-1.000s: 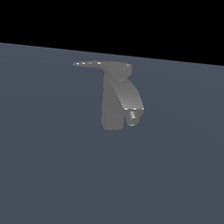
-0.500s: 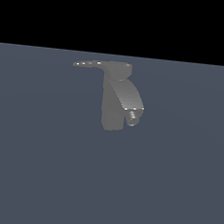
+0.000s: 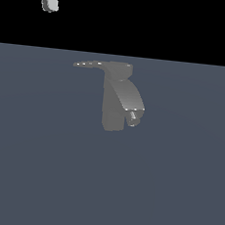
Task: Turn on the faucet by rotating a designated handle.
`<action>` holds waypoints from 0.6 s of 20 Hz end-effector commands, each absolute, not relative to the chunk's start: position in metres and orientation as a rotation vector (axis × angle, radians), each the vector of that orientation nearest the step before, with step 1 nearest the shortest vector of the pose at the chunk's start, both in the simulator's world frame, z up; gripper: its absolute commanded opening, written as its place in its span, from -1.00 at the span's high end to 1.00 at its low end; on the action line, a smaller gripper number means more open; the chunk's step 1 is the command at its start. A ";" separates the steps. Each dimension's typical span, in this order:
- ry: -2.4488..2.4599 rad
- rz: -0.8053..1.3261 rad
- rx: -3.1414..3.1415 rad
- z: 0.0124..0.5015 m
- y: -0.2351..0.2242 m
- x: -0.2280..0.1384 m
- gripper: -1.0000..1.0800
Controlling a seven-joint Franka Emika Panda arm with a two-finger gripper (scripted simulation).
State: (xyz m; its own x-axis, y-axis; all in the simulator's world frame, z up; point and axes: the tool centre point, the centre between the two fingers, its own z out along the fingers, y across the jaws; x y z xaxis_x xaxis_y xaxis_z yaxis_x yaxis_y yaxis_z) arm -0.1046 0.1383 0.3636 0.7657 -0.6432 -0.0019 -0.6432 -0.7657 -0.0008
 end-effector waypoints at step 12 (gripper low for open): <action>1.455 0.003 -2.779 0.321 0.155 -0.030 1.00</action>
State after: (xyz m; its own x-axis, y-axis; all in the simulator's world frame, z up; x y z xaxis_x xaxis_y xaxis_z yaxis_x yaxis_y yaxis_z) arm -0.0387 0.1539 0.3257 0.5950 -0.8037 -0.0038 -0.8037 -0.5950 -0.0030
